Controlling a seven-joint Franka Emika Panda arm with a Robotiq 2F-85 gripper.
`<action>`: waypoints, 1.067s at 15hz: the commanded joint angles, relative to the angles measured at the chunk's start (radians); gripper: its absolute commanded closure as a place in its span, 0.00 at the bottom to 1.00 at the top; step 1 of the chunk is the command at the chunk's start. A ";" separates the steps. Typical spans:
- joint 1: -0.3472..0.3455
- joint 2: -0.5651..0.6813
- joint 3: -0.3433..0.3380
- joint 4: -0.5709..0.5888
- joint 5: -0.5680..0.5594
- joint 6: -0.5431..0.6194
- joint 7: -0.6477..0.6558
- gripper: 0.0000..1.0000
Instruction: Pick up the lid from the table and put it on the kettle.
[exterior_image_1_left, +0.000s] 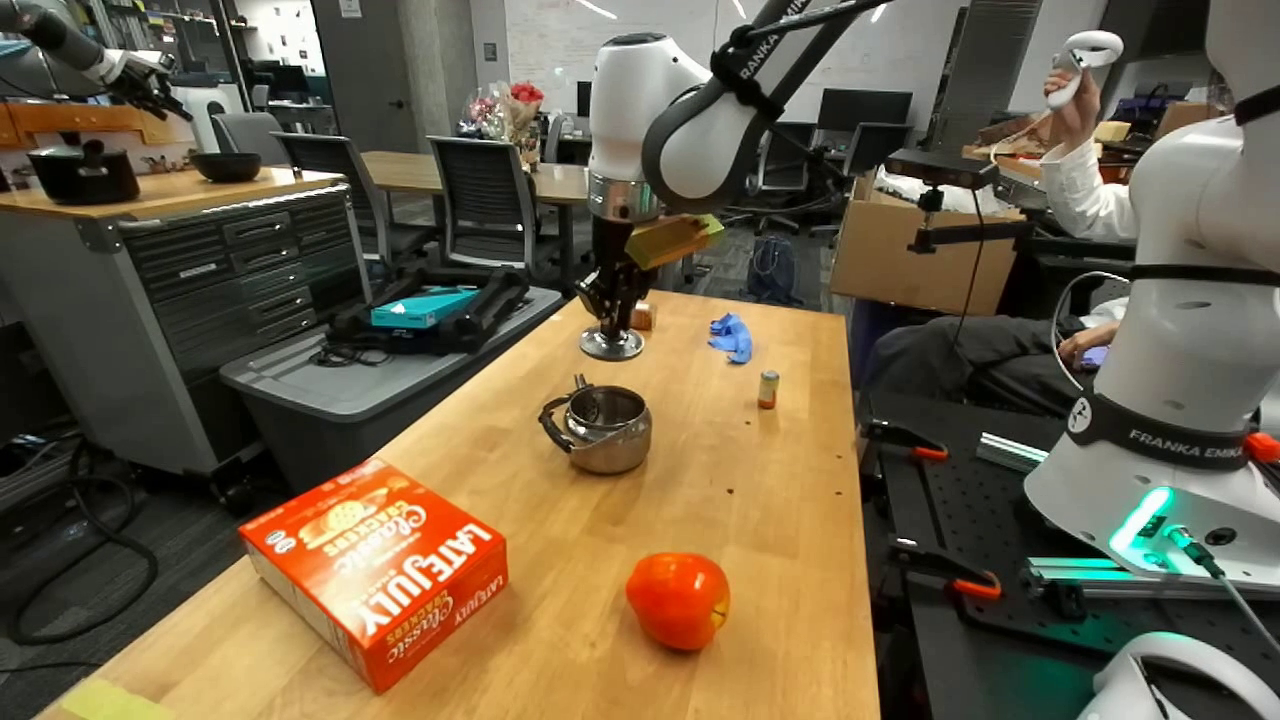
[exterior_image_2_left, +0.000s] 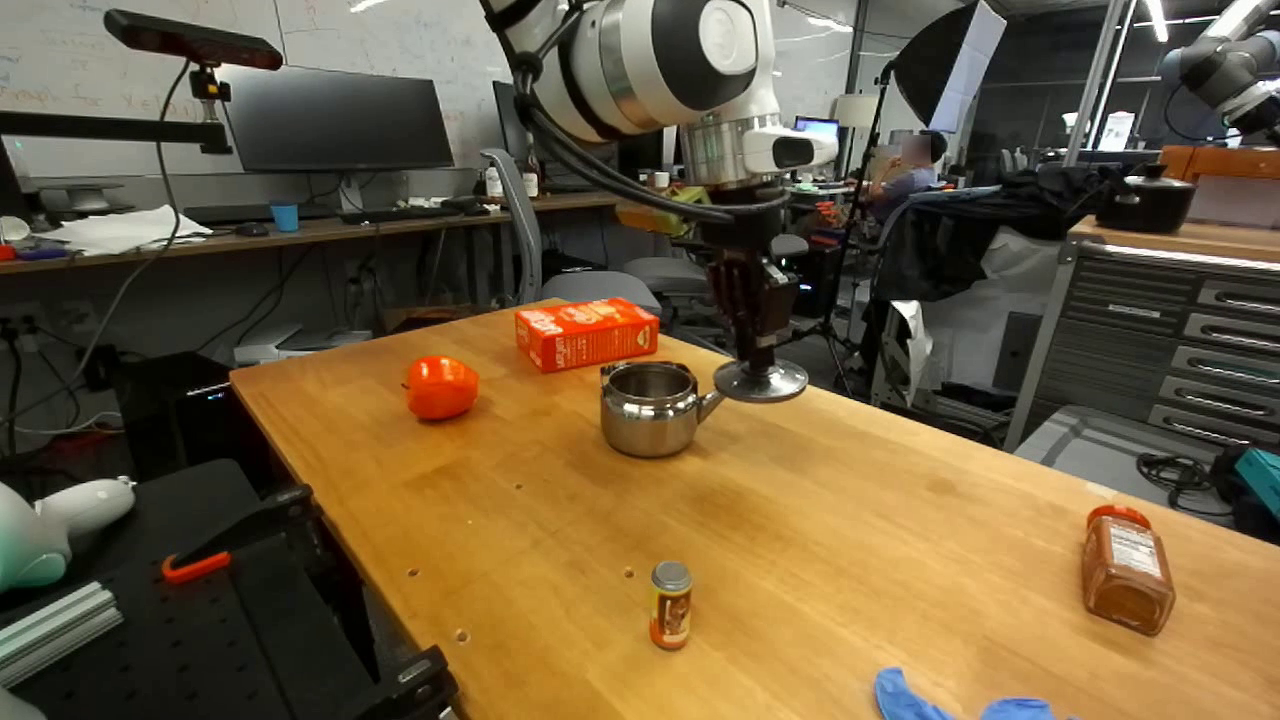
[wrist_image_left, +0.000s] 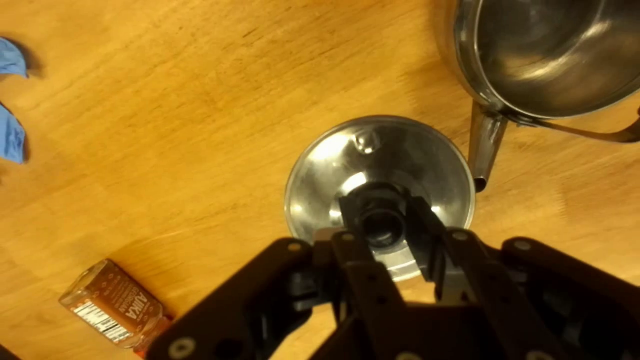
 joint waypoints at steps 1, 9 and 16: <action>0.014 -0.060 0.008 -0.039 -0.061 -0.024 0.011 0.93; 0.005 -0.054 0.095 -0.041 -0.057 -0.023 -0.102 0.93; 0.005 -0.042 0.149 -0.048 -0.048 -0.035 -0.189 0.93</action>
